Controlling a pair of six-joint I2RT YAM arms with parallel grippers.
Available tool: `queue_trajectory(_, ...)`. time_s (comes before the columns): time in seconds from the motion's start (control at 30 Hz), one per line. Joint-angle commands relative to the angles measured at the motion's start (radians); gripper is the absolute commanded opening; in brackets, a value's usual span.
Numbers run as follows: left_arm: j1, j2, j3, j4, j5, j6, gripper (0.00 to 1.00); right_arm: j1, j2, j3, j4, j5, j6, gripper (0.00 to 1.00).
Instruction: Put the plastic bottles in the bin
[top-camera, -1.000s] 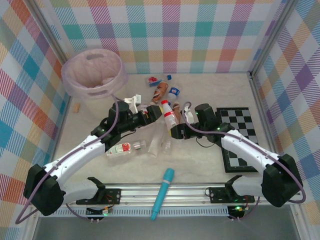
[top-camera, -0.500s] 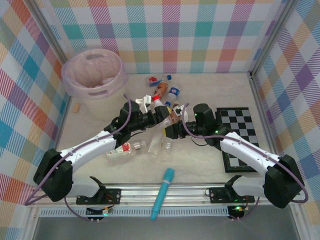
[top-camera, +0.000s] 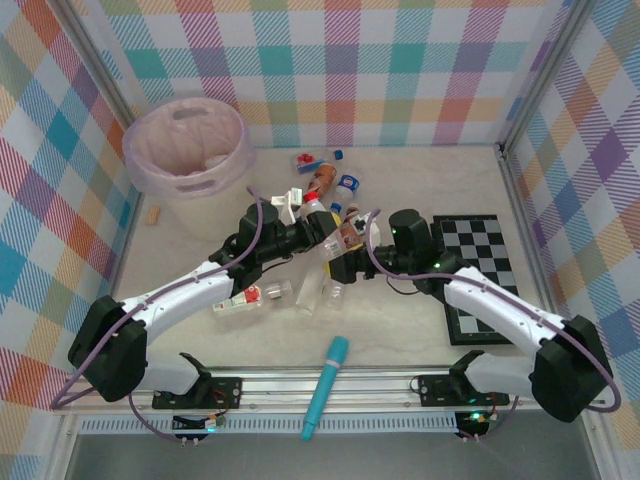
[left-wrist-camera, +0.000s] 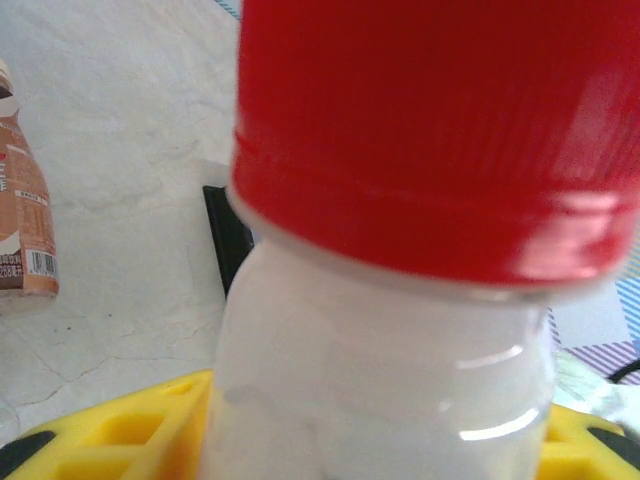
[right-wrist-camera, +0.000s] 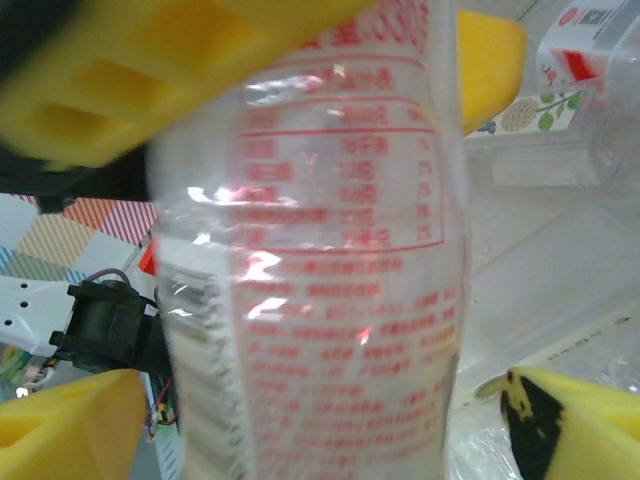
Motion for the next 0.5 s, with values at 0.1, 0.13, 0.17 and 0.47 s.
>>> queue_trajectory(0.1,0.035,-0.001,0.136,-0.144,0.045,0.129,0.49,-0.046,-0.157,0.063,-0.211,0.096,-0.088,0.95)
queue_trajectory(0.13,0.056,0.001,0.158,-0.158,0.069,0.138,0.49,-0.058,-0.180,0.063,-0.243,0.113,-0.096,0.95)
queue_trajectory(0.17,0.082,0.004,0.181,-0.173,0.095,0.147,0.48,-0.079,-0.211,0.059,-0.275,0.125,-0.101,0.96)
queue_trajectory(0.47,0.351,0.068,0.517,-0.447,0.186,0.332,0.45,-0.182,-0.263,0.021,-0.381,0.124,-0.076,0.95)
